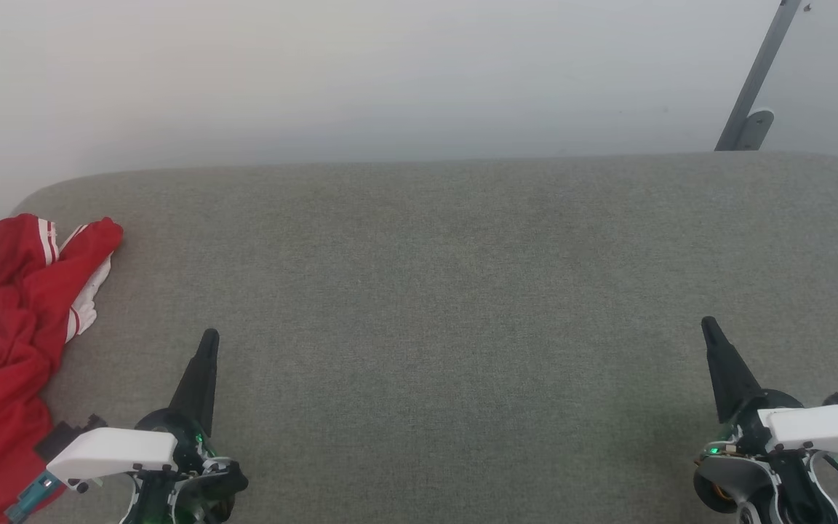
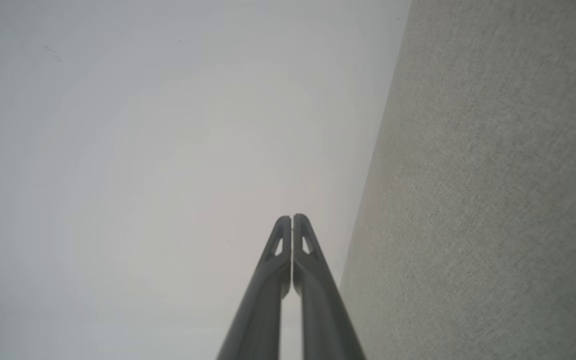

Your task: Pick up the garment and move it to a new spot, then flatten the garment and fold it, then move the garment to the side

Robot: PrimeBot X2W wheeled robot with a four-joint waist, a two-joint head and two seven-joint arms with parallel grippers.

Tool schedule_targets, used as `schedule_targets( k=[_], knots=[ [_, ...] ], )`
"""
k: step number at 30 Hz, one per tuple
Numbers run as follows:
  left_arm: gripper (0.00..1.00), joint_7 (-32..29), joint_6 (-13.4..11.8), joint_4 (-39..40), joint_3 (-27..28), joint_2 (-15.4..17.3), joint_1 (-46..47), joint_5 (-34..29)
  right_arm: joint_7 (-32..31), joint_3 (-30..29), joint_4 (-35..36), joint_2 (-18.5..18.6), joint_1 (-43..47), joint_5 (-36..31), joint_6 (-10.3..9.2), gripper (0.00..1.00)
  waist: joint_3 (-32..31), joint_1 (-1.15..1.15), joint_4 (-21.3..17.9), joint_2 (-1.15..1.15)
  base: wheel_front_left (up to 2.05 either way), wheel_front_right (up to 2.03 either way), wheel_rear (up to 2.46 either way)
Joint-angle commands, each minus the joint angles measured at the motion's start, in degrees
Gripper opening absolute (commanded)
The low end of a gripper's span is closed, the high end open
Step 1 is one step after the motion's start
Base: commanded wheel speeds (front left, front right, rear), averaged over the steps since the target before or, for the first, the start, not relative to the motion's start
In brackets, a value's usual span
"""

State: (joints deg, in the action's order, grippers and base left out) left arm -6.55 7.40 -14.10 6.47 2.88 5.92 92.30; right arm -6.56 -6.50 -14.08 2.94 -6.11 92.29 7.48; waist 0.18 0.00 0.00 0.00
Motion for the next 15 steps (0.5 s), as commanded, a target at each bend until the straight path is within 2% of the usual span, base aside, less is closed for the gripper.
schedule_targets(
  k=[1, 15],
  knots=[
    [0.00, -0.10, 0.19, 0.19, 0.12, -0.18, 0.72, 0.21, -0.04, -0.01, 0.13, -0.21, -0.28, 0.24, 0.03, 0.00, 0.00, 0.00, 0.00, 0.00, 0.00, 0.00, 0.00],
    [0.00, -0.10, 0.19, 0.19, 0.12, -0.18, 0.72, 0.21, -0.04, 0.00, 0.13, -0.21, -0.28, 0.24, 0.03, 0.00, 0.00, 0.00, 0.00, 0.00, 0.00, 0.00, 0.00]
  ],
)
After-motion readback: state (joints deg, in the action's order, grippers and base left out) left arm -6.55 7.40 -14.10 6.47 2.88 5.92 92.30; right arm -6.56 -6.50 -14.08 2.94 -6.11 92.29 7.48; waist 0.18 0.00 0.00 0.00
